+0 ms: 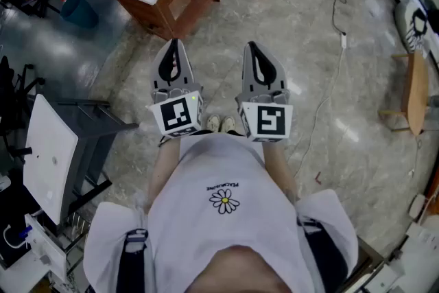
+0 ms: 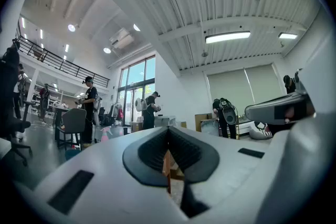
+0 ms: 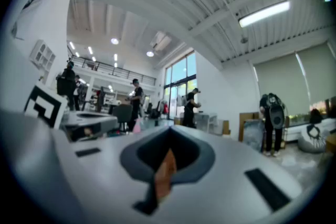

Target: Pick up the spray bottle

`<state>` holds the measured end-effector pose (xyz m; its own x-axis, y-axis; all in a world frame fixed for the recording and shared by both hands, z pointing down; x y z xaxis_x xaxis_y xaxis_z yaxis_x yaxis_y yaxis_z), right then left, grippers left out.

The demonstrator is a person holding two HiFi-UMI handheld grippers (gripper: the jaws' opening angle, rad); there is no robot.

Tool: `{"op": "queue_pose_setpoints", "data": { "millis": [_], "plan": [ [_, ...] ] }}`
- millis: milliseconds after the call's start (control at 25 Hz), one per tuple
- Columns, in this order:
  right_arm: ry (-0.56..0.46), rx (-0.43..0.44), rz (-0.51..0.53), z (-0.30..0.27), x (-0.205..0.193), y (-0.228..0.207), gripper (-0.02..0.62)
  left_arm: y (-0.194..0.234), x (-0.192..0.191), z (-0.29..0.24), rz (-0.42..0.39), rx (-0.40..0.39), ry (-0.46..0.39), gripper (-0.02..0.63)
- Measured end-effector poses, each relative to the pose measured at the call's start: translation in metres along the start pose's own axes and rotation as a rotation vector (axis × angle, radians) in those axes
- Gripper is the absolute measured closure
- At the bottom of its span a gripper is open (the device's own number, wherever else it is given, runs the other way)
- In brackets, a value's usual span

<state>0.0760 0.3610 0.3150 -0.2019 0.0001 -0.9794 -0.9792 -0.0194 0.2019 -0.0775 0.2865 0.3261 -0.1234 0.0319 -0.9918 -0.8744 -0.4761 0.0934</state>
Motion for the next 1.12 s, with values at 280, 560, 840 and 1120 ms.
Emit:
{"op": "queue_pose_setpoints", "data": {
  "millis": [280,560,840,1120],
  "plan": [
    [-0.009,0.011,-0.027,-0.003,-0.003,-0.006,0.566,-0.006,0.0,-0.004,0.002,-0.003,0.005,0.584],
    [-0.017,0.033,-0.108,-0.005,-0.012,-0.017,0.566,-0.01,-0.003,-0.012,-0.01,0.006,0.008,0.584],
    [-0.027,0.077,-0.105,0.001,-0.02,-0.032,0.566,-0.014,-0.006,-0.017,0.013,0.04,-0.011,0.584],
    [-0.032,0.09,-0.064,0.005,-0.024,-0.049,0.566,-0.031,-0.005,-0.025,0.03,0.032,-0.038,0.584]
  ]
}}
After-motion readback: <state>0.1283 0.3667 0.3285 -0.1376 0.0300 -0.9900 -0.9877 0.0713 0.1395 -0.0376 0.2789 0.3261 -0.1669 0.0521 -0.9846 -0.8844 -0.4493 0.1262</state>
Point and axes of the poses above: the fingertips, and each gripper's own axes: z backward along the fingers, y to its left, x out of its top, the point moved 2 cm from there along z, backward along the fingers, and after that the axes turned 8 degrees about z, right-handed, at the moved point
